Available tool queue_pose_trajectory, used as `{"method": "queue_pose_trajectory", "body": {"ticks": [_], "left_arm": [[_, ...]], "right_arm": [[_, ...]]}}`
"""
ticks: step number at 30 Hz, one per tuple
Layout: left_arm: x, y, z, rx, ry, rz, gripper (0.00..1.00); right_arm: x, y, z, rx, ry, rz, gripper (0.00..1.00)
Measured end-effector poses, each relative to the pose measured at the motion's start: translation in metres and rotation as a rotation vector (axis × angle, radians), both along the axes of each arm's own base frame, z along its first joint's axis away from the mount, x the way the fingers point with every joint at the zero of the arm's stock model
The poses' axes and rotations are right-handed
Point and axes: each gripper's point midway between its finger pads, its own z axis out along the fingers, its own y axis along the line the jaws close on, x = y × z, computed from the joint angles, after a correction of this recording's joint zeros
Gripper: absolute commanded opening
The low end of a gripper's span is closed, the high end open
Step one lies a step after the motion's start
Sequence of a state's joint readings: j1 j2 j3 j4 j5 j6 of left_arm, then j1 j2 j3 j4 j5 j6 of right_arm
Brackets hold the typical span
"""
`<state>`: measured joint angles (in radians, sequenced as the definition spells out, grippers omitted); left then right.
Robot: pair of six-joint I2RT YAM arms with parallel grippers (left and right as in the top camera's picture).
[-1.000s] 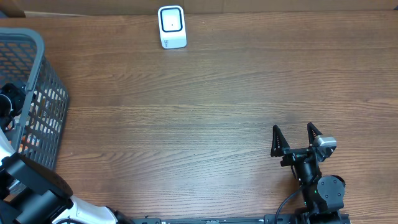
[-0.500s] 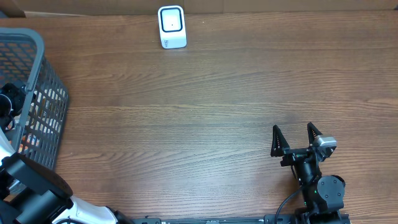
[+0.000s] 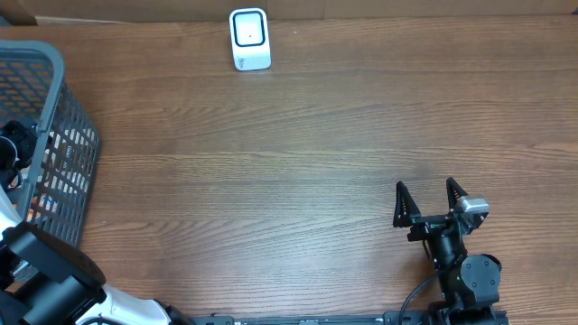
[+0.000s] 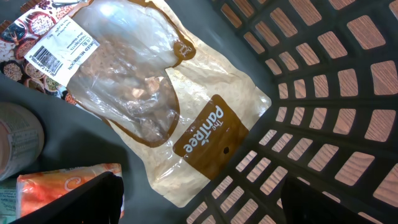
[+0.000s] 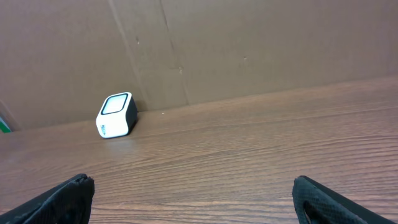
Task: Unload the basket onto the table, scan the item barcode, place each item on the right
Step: 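Lower the left gripper into the basket onto the brown-labelled bread bag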
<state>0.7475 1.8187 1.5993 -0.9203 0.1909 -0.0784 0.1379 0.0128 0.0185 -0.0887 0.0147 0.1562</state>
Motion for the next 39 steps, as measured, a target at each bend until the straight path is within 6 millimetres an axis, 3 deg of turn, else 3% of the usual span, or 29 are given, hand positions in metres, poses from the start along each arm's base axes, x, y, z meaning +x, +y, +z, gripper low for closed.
{"method": "queue_pose_trajectory", "body": {"ticks": [39], "left_arm": [[-0.0017,-0.0015,-0.001,-0.006,0.008,-0.002,0.87]], "right_arm": [[0.0,0.0001,0.0,0.0,0.0,0.0,1.0]]}}
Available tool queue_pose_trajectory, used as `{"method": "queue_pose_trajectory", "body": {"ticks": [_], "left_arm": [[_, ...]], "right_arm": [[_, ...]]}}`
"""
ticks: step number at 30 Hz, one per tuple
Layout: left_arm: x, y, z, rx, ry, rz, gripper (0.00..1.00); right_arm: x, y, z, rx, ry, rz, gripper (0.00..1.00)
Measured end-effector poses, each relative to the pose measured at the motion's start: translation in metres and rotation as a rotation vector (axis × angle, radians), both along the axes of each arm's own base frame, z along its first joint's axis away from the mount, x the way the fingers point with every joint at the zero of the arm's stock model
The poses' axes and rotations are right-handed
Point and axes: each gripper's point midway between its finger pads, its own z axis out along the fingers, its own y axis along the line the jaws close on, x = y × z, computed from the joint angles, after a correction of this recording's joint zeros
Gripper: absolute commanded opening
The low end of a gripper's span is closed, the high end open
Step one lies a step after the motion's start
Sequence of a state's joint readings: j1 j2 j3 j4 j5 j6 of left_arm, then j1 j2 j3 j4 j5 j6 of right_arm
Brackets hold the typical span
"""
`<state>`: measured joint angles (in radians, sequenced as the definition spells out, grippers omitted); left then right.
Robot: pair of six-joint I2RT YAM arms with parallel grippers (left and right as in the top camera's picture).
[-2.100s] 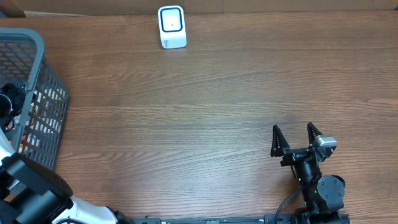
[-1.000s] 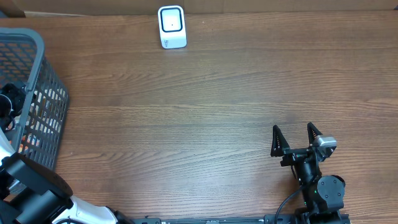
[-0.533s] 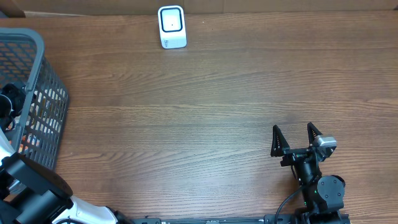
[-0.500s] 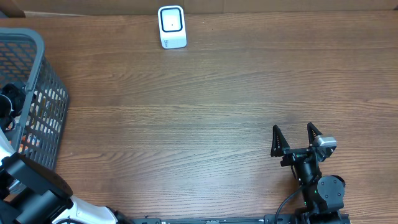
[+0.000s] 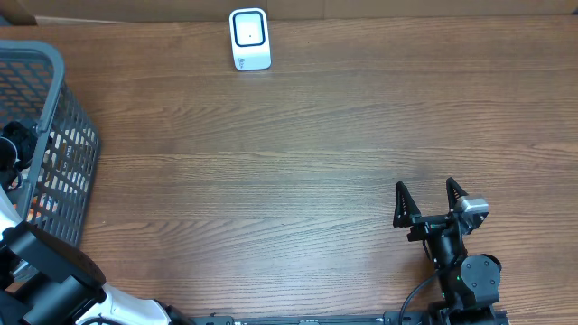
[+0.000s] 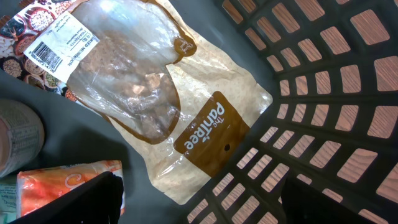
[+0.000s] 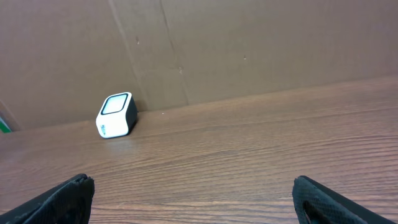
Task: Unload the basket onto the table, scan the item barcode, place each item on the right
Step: 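Lower the left gripper into the basket onto the brown-labelled bread bag, then close the left gripper on the bread bag and lift it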
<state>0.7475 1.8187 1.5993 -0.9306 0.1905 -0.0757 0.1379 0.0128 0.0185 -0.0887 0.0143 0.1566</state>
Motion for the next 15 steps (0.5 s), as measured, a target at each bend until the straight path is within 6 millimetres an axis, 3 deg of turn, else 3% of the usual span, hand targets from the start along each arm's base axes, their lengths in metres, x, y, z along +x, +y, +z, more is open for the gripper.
{"method": "queue_pose_trajectory", "body": {"ticks": [5,15], "left_arm": [[0.0006,0.0006,0.0004,0.003,-0.003,0.0,0.91],[0.0044,-0.0002,0.0021,-0.005,-0.023,-0.001,0.91]], "right_arm": [[0.0,-0.0001,-0.0001,0.0,0.0,0.0,1.0],[0.0,-0.0001,0.0001,0.0,0.0,0.0,1.0]]}}
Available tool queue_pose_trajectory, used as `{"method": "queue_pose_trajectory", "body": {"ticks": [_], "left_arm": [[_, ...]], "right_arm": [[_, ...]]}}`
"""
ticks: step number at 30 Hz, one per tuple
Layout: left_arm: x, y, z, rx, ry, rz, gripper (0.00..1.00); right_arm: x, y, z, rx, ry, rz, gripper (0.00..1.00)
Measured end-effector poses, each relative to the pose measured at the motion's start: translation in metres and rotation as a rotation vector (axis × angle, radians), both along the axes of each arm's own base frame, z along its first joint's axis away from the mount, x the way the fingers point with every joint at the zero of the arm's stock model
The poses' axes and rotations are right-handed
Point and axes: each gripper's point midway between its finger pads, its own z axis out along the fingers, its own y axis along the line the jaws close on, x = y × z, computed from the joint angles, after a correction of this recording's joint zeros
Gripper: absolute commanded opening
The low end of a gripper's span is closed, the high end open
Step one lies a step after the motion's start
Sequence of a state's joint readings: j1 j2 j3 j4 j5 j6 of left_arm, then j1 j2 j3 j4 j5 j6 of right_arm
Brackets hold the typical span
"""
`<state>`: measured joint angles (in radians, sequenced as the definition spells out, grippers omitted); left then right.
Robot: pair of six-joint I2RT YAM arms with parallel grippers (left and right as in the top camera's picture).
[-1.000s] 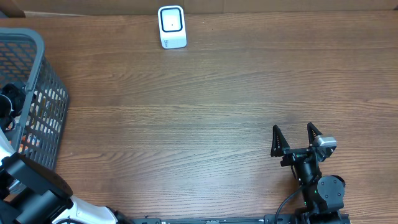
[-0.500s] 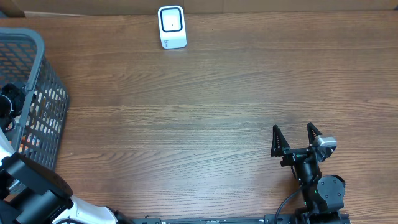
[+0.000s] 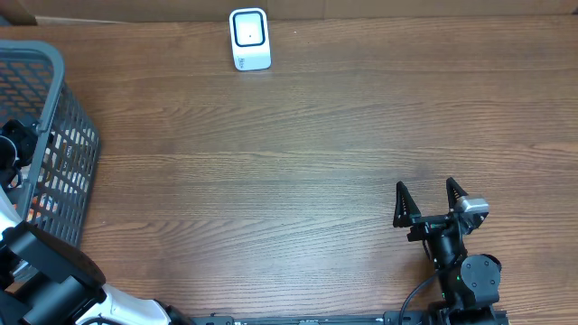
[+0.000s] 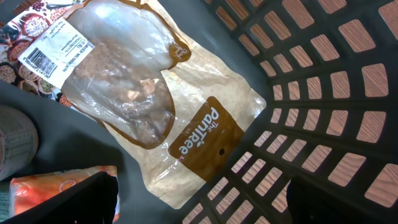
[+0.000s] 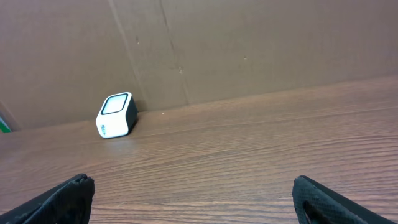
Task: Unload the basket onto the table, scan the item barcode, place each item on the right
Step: 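Close the left gripper on the bread bag and lift it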
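My left gripper hangs open inside the grey basket, nothing between its fingers. Below it lies a clear-and-brown "The Pantree" bag with a white barcode label at its top left. An orange packet lies by the left finger and a can at the left edge. The white scanner stands at the table's far edge, also visible from the right wrist. My right gripper rests open near the front right, pointing at the scanner.
The basket's lattice wall rises close on the right of the left gripper. A brown cardboard wall backs the table behind the scanner. The wooden table stretches between basket and right arm.
The left wrist view has shifted a little: the bag's label sits further left and the orange packet lower. The left gripper stays open. The right arm has not moved.
At the oldest moment my left gripper was open in the basket over the Pantree bag, and the right gripper open near the table's front. Both later moments show the same, with only small shifts of the left wrist over the bag.
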<state>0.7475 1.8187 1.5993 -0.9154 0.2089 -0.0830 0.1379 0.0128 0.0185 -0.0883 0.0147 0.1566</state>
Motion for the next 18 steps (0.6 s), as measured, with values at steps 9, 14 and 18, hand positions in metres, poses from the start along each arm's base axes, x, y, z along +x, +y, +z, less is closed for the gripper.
{"method": "queue_pose_trajectory", "body": {"ticks": [9,14,18], "left_arm": [[0.004,0.015,-0.003,0.048,0.0,0.038,0.9],[0.011,0.017,-0.037,0.005,0.038,0.011,0.9],[0.015,0.01,-0.07,-0.057,0.068,-0.052,0.89]], "right_arm": [[0.0,0.0,0.0,0.0,0.0,0.0,1.0],[0.0,0.0,0.0,0.0,0.0,0.0,1.0],[0.0,0.0,0.0,0.0,0.0,0.0,1.0]]}}
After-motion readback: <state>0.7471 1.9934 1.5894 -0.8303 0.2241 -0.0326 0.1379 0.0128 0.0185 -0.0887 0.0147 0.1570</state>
